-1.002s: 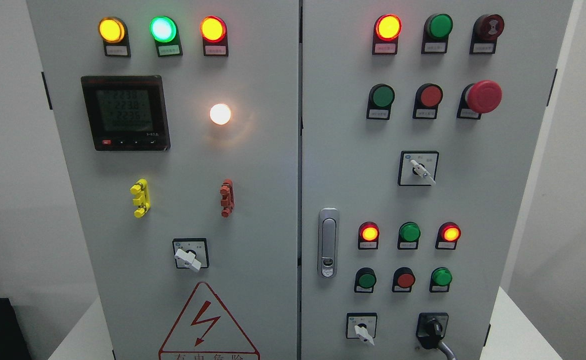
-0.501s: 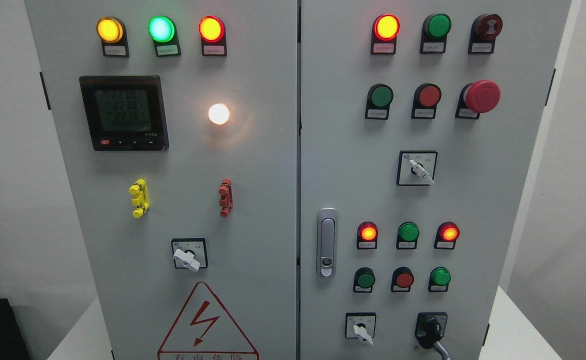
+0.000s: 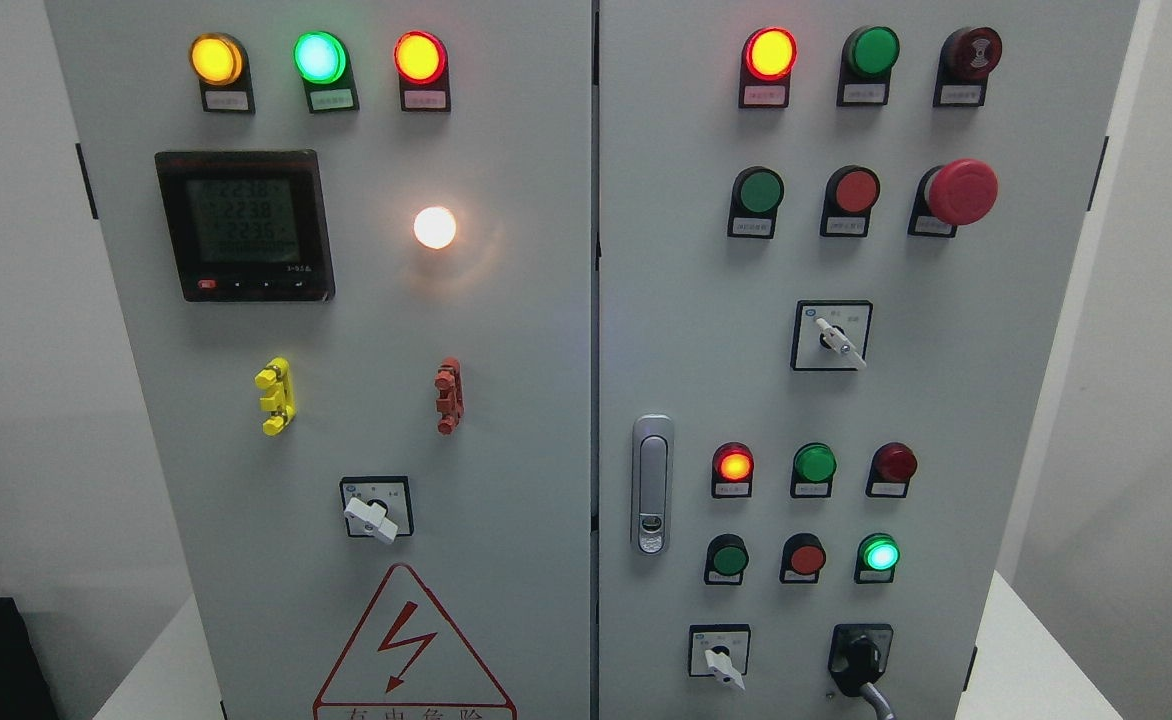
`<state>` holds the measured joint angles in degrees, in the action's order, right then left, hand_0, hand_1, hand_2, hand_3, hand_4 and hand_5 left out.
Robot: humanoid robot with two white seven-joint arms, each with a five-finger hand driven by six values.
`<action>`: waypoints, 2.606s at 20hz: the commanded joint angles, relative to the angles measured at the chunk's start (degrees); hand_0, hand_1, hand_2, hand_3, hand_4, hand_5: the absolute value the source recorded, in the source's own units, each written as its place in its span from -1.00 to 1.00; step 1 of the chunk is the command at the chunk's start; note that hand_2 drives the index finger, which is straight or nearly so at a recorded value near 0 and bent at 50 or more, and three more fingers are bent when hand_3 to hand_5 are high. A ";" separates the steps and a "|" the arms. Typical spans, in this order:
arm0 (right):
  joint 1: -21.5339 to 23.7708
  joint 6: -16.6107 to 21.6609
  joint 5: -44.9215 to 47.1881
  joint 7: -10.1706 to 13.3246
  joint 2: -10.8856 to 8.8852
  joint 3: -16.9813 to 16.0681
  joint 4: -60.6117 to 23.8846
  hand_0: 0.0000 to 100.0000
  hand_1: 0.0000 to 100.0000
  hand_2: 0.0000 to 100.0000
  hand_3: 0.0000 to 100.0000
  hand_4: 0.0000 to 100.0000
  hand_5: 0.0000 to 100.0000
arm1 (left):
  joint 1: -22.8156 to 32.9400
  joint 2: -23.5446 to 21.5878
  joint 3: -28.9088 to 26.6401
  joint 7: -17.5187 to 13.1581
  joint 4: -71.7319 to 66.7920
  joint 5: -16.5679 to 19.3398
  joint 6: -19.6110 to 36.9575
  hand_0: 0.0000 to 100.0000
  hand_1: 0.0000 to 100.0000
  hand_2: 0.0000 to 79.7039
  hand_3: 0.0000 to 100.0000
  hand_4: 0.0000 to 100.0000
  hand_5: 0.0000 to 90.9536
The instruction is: Trip black knob to open circuit
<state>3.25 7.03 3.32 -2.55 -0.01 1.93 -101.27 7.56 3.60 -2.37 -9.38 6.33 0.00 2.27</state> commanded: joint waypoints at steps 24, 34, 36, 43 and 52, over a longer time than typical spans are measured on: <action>-0.26 0.18 0.02 -0.08 1.77 0.36 -0.07 -1.00 -1.00 -1.00 1.00 1.00 1.00 | 0.00 0.00 0.00 -0.02 0.00 1.32 -0.07 -0.76 -0.22 -1.00 -1.00 -1.00 -1.00; -0.26 0.18 0.02 -0.08 1.42 -0.08 0.19 -1.00 -1.00 -1.00 1.00 1.00 1.00 | 0.00 0.00 0.00 -0.02 0.00 1.32 0.02 -0.76 -0.22 -1.00 -1.00 -1.00 -1.00; -0.17 0.18 0.02 -0.08 1.42 -0.17 0.28 -1.00 -1.00 -1.00 1.00 1.00 1.00 | 0.00 0.00 0.00 -0.02 0.00 1.32 0.02 -0.76 -0.22 -1.00 -1.00 -1.00 -1.00; -0.08 0.27 0.10 -0.08 0.89 -0.61 0.37 -1.00 -1.00 -1.00 1.00 1.00 1.00 | 0.00 0.00 0.00 -0.02 0.00 1.32 -0.07 -0.76 -0.22 -1.00 -1.00 -1.00 -1.00; 0.18 0.44 0.10 -0.08 0.80 -0.78 0.80 -1.00 -1.00 -1.00 1.00 1.00 1.00 | 0.00 0.00 0.00 -0.02 0.00 1.32 0.02 -0.76 -0.22 -1.00 -1.00 -1.00 -1.00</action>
<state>3.27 7.60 3.42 -2.70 0.01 0.43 -100.92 7.56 3.60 -2.37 -9.38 6.33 0.00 2.24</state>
